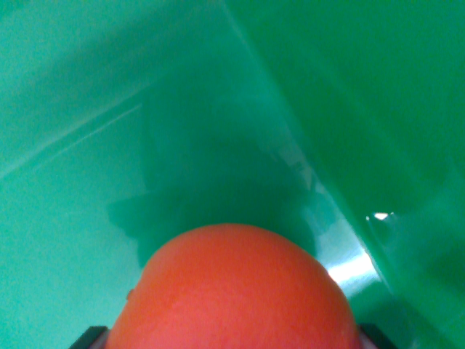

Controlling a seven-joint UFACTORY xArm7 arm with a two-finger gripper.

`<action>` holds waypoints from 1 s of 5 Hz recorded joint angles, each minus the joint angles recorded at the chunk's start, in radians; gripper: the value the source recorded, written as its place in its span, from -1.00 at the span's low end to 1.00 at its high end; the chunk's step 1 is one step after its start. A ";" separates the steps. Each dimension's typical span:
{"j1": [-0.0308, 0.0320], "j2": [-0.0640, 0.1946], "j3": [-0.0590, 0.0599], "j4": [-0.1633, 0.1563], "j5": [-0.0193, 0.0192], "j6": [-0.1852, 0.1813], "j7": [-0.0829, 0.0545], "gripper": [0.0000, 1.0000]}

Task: Pick fruit

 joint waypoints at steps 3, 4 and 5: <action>0.0011 -0.018 0.000 0.042 -0.0032 0.060 0.003 1.00; 0.0011 -0.018 0.000 0.042 -0.0032 0.060 0.003 1.00; 0.0017 -0.028 0.000 0.066 -0.0050 0.094 0.004 1.00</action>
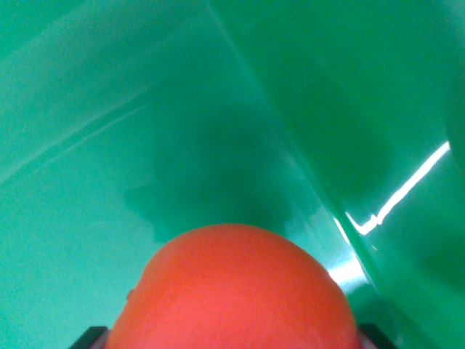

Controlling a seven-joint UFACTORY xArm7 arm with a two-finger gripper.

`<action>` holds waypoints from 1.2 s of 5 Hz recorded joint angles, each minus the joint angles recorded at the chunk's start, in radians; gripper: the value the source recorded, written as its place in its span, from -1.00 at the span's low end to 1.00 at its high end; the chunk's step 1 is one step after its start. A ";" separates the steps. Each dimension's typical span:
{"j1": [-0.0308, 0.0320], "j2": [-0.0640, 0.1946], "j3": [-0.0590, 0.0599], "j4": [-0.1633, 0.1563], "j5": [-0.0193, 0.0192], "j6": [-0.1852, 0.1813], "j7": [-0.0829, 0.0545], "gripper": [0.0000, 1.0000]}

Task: Pick fruit

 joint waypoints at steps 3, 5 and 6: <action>0.0007 -0.011 0.000 0.027 -0.0020 0.038 0.002 1.00; 0.0014 -0.023 0.000 0.055 -0.0041 0.078 0.003 1.00; 0.0022 -0.036 0.000 0.085 -0.0063 0.120 0.005 1.00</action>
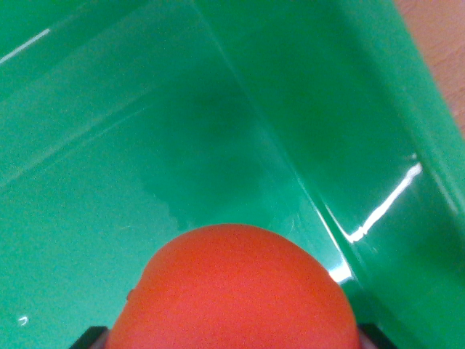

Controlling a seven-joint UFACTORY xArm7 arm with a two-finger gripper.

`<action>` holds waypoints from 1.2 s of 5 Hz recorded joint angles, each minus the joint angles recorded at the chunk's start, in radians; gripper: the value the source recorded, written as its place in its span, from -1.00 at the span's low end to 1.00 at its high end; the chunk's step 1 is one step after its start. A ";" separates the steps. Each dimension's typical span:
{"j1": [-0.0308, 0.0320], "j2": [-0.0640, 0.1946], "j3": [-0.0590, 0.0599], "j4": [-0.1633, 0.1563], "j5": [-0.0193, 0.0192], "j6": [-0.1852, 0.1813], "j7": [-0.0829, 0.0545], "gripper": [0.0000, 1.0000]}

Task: Pick fruit

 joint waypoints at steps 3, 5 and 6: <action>0.0008 -0.013 0.000 0.031 -0.0023 0.044 0.002 1.00; 0.0017 -0.027 0.000 0.063 -0.0047 0.090 0.004 1.00; 0.0025 -0.041 0.000 0.096 -0.0072 0.136 0.006 1.00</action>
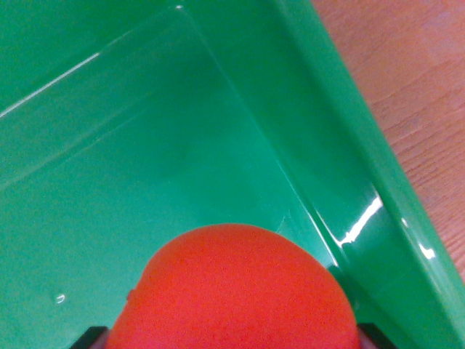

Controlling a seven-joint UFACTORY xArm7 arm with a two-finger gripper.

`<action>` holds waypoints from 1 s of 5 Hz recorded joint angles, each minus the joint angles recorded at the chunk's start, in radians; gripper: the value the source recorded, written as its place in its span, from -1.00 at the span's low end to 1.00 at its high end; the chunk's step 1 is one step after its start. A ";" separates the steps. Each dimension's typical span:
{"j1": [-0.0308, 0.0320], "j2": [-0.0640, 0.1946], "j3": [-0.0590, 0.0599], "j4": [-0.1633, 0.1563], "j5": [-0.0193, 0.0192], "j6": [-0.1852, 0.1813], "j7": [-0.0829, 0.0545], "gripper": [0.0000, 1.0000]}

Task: Pick fruit

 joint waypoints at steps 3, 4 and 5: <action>0.0008 -0.014 0.000 0.032 -0.0024 0.046 0.002 1.00; 0.0017 -0.028 0.000 0.066 -0.0049 0.093 0.004 1.00; 0.0017 -0.028 0.000 0.066 -0.0049 0.093 0.004 1.00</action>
